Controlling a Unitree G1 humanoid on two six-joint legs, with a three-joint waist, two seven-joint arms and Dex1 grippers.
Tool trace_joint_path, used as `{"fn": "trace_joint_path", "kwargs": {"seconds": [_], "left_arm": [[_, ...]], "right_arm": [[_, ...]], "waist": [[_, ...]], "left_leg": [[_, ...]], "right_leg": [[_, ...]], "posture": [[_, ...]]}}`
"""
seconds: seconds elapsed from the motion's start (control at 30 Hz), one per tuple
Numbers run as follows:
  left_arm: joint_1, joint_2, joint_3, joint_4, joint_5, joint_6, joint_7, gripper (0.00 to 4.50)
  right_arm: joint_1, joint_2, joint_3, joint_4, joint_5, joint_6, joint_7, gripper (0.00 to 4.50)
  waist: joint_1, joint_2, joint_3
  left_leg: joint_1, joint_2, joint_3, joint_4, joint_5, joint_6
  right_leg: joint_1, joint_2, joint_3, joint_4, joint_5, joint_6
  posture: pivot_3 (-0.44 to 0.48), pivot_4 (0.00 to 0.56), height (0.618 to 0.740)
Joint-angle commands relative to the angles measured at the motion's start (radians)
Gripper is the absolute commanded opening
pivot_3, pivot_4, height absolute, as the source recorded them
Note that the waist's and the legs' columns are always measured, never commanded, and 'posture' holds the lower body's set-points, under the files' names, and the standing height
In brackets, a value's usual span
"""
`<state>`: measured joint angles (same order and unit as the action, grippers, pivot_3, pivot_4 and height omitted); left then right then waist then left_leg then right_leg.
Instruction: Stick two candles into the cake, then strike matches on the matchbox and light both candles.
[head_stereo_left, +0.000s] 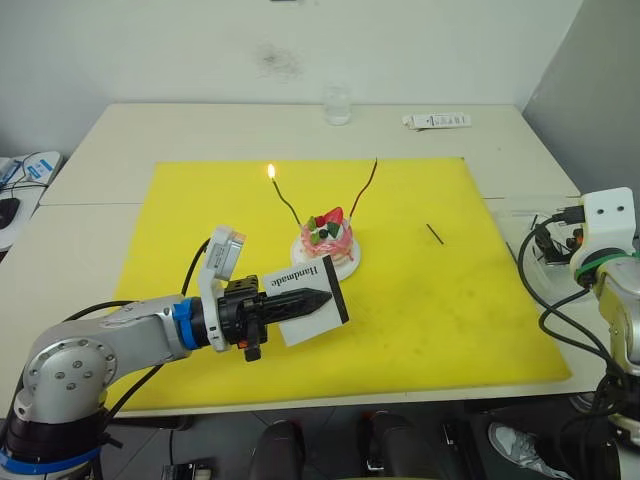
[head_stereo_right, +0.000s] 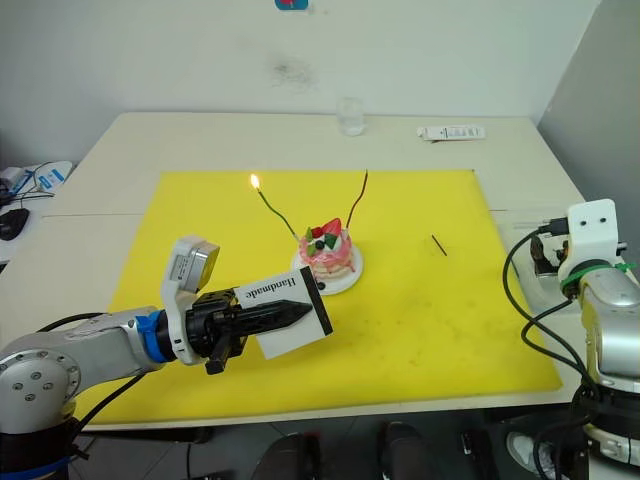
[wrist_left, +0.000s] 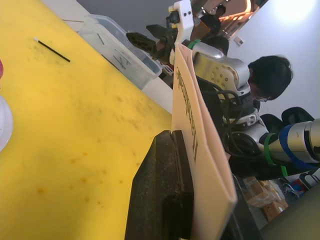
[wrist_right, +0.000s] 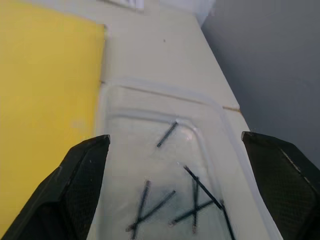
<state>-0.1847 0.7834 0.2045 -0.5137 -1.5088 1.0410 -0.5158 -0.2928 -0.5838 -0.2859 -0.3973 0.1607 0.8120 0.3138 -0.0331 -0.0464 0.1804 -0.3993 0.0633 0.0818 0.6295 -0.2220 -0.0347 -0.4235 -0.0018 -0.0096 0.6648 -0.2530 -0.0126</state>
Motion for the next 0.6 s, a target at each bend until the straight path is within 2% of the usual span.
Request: {"fn": "trace_joint_path", "kwargs": {"seconds": [0.03,0.17,0.37,0.6], "left_arm": [[0.010,0.013,0.022,-0.015,0.001,-0.018,-0.022,0.00],[0.010,0.015,0.012,-0.009,0.020,-0.022,-0.034,0.00],[-0.008,-0.017,-0.004,-0.002,0.056,-0.043,-0.017,0.00],[0.000,-0.026,0.002,-0.003,0.059,-0.044,-0.001,0.00]], "right_arm": [[-0.012,0.008,0.094,-0.133,0.151,-0.011,0.168,4.46],[-0.036,0.017,0.160,-0.055,0.217,0.006,0.249,4.46],[-0.133,0.132,0.198,0.218,0.133,-0.166,0.160,4.46],[-0.198,0.160,0.215,0.439,0.063,-0.318,0.141,4.46]], "waist": [[0.000,0.000,0.000],[0.008,0.000,0.000],[0.008,-0.001,0.000],[0.007,0.000,0.000]], "left_leg": [[0.000,0.000,0.000,0.000,0.000,0.000],[0.000,0.000,-0.001,0.000,0.000,0.000],[-0.001,-0.004,0.000,0.002,0.000,0.000],[-0.001,-0.001,-0.001,0.001,0.000,0.000]], "right_leg": [[0.000,0.000,0.000,0.000,0.000,0.000],[0.001,0.000,-0.001,0.000,0.000,0.000],[0.002,-0.001,0.001,-0.001,0.002,0.002],[0.001,0.000,0.001,-0.001,0.001,0.001]], "posture": [[0.000,0.150,0.740],[0.000,0.150,0.740],[0.000,0.150,0.740],[0.000,0.150,0.740]]}}
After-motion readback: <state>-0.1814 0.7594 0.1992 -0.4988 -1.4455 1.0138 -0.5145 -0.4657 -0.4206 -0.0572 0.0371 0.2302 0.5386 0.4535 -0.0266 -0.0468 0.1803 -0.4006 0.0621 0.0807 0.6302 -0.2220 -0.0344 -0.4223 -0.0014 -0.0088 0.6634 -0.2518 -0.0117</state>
